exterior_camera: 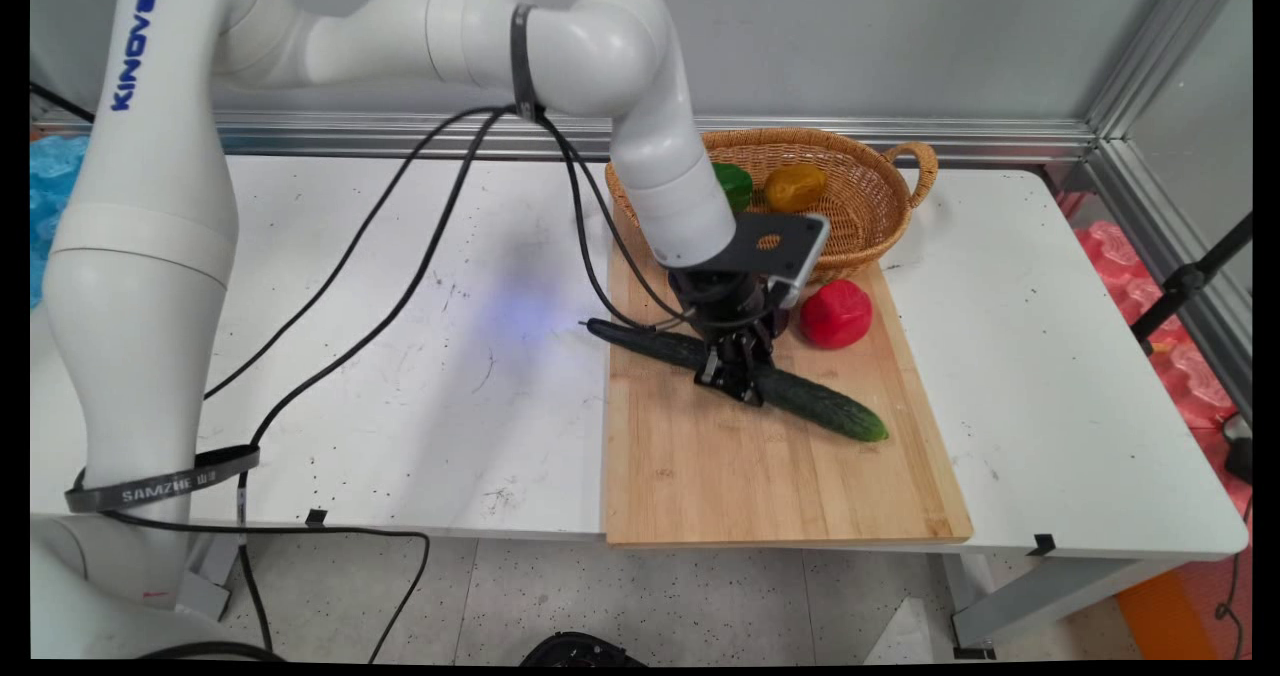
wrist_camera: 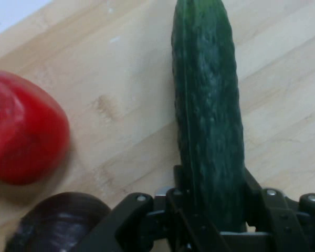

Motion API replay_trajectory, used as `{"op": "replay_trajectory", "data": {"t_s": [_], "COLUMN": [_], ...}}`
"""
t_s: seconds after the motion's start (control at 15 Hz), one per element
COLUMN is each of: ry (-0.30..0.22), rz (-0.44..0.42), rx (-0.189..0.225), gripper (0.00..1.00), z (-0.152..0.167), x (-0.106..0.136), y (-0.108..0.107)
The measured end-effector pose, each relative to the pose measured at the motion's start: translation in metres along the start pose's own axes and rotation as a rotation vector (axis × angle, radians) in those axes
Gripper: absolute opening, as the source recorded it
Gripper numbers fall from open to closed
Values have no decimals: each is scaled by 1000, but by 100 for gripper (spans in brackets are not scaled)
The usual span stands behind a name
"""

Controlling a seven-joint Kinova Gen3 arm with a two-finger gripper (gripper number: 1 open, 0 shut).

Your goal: Place the picked object in the vegetable basket

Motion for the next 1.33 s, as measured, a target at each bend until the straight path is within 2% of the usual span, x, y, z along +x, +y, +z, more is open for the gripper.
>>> {"op": "replay_trajectory", "data": {"t_s": [0.33, 0.6, 0.93, 1.33], "ry": [17, 28, 55, 88], "rz": [-9, -48, -127, -192], "rx": [6, 28, 94, 178], "gripper": [0, 0, 0, 0], "z": [-36, -74, -120, -140], "x": [12, 19, 24, 26], "y": [-1, -3, -21, -55]}}
